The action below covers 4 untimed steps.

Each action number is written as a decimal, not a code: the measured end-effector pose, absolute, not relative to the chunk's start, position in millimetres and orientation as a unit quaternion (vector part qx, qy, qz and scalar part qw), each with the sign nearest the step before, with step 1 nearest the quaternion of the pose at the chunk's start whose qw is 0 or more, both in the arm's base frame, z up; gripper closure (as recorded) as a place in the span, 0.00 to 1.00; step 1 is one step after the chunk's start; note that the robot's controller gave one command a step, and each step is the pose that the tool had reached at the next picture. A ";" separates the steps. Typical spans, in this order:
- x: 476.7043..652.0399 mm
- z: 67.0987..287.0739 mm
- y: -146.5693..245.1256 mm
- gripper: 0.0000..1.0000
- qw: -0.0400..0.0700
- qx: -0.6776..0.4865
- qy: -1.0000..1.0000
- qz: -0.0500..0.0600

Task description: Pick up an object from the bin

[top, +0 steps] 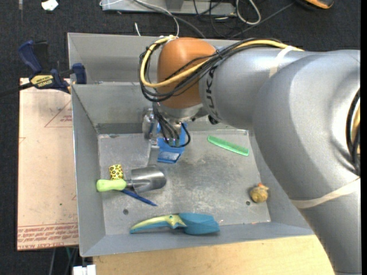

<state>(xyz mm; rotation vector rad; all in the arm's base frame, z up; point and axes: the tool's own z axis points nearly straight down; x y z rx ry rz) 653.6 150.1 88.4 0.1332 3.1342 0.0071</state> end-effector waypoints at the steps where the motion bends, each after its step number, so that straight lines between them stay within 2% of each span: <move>1: 645.0 101.9 150.7 0.00 0.003 0.106 0.994 0.004; 2: 618.5 100.5 248.7 0.00 -0.002 0.119 0.993 0.004; 3: 578.6 69.1 239.7 0.00 0.005 0.016 1.000 0.003; 4: 568.9 69.5 185.9 1.00 0.000 0.071 0.997 0.006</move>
Offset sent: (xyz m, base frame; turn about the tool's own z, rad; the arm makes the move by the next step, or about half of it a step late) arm -0.0356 0.0953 0.0116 0.1601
